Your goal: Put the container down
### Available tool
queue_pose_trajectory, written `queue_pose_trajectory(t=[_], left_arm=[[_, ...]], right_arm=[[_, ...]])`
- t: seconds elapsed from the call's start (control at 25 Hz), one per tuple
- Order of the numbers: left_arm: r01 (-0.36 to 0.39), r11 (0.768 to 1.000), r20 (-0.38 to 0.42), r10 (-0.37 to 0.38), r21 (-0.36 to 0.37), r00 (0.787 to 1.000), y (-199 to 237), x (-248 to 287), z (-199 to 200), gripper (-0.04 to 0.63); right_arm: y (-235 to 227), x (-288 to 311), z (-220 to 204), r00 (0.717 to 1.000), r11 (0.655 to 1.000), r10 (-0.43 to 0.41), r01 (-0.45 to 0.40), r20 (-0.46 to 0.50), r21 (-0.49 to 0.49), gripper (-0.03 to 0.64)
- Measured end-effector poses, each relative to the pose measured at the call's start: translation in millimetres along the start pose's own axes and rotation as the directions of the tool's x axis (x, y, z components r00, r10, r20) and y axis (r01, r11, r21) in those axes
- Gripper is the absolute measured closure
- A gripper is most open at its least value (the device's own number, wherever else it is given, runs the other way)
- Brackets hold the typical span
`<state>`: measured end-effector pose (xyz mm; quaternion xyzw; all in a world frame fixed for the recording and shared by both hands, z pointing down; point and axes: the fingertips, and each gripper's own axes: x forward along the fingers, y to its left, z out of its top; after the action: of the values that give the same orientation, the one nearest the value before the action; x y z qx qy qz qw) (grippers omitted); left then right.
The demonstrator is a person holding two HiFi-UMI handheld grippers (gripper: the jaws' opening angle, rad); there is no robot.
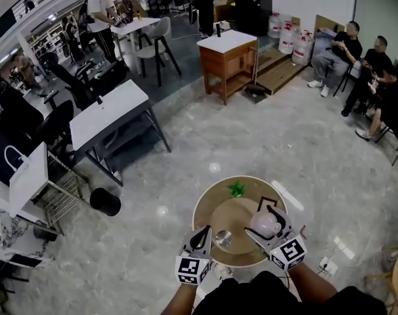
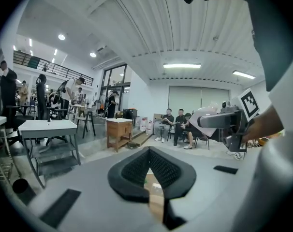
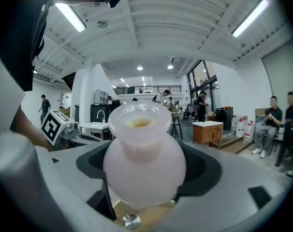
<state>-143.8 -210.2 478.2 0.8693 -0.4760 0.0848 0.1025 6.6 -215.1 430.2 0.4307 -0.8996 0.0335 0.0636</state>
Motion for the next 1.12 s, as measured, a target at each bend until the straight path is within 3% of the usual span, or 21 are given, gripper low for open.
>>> queue_pose_trajectory(t=[0.24, 0.48, 0.76, 0.92, 1.12], left_arm=[[-0.021, 1.000, -0.023, 0.021, -0.007, 1.000, 16.5, 21.2, -17.9, 0.598], [-0.078, 0.997, -0.085, 0.075, -0.028, 0.994, 20.9, 39.7, -51.0, 0.598], [-0.127, 0.986, -0.132, 0.113, -0.107, 0.985, 28.9, 67.0, -100.3, 0.598], [-0.135, 0.986, -0.167, 0.117, -0.098, 0.979, 27.0, 83.5, -133.7, 0.598], [-0.145, 0.985, -0.162, 0.128, -0.098, 0.978, 39.5, 119.4, -175.3, 0.598]], right_arm=[[-14.4, 25.4, -24.8, 0.999, 1.000, 0.011, -0.012, -0.036, -0.019, 0.212], [-31.5, 48.1, -76.2, 0.988, 0.995, 0.080, -0.087, -0.131, -0.043, 0.212], [-42.2, 76.4, -164.0, 0.964, 0.990, 0.130, -0.140, -0.231, -0.028, 0.212], [-40.0, 85.8, -225.7, 0.946, 0.985, 0.161, -0.172, -0.283, -0.013, 0.212], [-52.5, 109.6, -306.6, 0.928, 0.987, 0.142, -0.158, -0.346, -0.017, 0.212]])
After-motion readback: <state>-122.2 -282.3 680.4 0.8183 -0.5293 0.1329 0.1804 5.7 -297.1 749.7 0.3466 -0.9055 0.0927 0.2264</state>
